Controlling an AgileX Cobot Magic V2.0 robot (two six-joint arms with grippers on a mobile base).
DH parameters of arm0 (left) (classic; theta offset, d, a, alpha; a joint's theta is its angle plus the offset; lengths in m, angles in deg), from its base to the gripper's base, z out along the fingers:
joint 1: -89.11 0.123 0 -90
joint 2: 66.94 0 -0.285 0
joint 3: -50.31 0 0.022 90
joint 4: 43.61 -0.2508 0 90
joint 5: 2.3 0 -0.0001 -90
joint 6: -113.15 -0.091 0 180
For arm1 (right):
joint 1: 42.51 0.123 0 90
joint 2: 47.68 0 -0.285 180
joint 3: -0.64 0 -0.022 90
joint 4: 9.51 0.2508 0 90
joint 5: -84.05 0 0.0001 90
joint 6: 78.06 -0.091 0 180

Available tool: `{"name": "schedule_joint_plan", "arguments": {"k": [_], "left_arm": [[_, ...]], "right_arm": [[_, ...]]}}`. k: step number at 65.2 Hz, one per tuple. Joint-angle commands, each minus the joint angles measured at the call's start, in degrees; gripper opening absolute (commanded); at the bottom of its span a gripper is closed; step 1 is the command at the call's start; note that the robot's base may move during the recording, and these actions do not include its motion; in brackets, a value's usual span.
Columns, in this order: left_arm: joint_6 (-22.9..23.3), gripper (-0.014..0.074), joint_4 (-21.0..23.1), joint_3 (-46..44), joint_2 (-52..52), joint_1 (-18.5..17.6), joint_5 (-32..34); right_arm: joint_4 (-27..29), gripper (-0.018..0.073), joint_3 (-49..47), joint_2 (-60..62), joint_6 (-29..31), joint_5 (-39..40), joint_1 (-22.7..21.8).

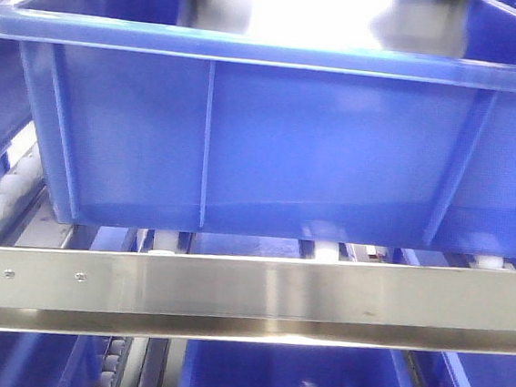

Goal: Grab silver tray and place in blue box
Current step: 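Lower the silver tray into the blue bin with both grippers, then open both grippers to release the tray and raise them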

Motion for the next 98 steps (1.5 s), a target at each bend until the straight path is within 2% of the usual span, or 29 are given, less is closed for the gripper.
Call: {"name": "schedule_joint_plan", "arguments": {"k": [1, 13, 17, 22, 32, 37, 42, 50, 60, 73, 79, 93, 98], "left_arm": [[-1.3, -0.0105, -1.6, -1.9, -0.4, 0.0, 5.9], [-1.3, -0.0101, -0.8, -1.9, 2.3, 0.1, 5.8], [-1.3, -0.0085, -0.1, -1.9, 2.3, 0.2, 6.0], [-1.3, -0.0006, 0.6, -1.9, 2.3, 0.3, 6.5], [-1.3, 0.0308, 1.4, -1.9, 2.3, 0.5, 6.8], [-1.3, 0.0412, 1.4, -2.5, 2.3, 0.5, 6.3], [-1.3, 0.0445, 1.5, -3.9, 2.2, 0.5, 5.7], [-1.6, 0.0438, 1.5, -7.3, 1.2, 0.0, 2.6], [-8.7, 0.0425, 4.6, -9.8, -2.1, -0.5, -2.0], [-21.0, 0.0288, 10.3, -8.3, -8.7, -0.5, -8.6], [-22.5, 0.0188, 11.4, -5.1, -13.5, -0.5, -8.9], [-22.5, -0.0104, 11.3, 9.3, -27.6, -0.5, -3.3], [-22.5, -0.0095, 11.5, 15.9, -32.9, -0.5, -0.7]], "right_arm": [[-1.9, 0.0058, -2.3, -0.6, 1.2, 5.1, -0.3], [-1.9, 0.0065, -2.3, -4.3, 1.2, 5.4, -0.3], [-1.9, 0.0104, -2.5, -4.5, 1.2, 5.2, -0.3], [-1.9, 0.0228, -2.6, -4.5, 1.2, 5.2, -0.3], [-1.9, 0.0536, -3.7, -4.5, 1.2, 3.9, -0.3], [-1.9, 0.06, -4.5, -4.3, 1.2, 3.4, -0.3], [-1.9, 0.0596, -5.4, -3.7, 1.2, 3.0, -0.3], [-1.9, 0.0544, -5.9, -1.2, 1.2, 2.4, -0.1], [-1.9, 0.0421, -5.9, 2.9, 1.3, 0.8, 0.3], [-1.9, 0.016, -5.1, 8.4, 4.3, -2.8, 2.3], [-1.9, 0.004, -2.3, 11.5, 4.3, -2.3, 3.5], [-1.8, 0.0057, 11.1, 21.5, 4.3, 6.3, 5.6], [-1.9, 0.0057, 17.2, 25.6, 4.3, 9.9, 6.2]]}}
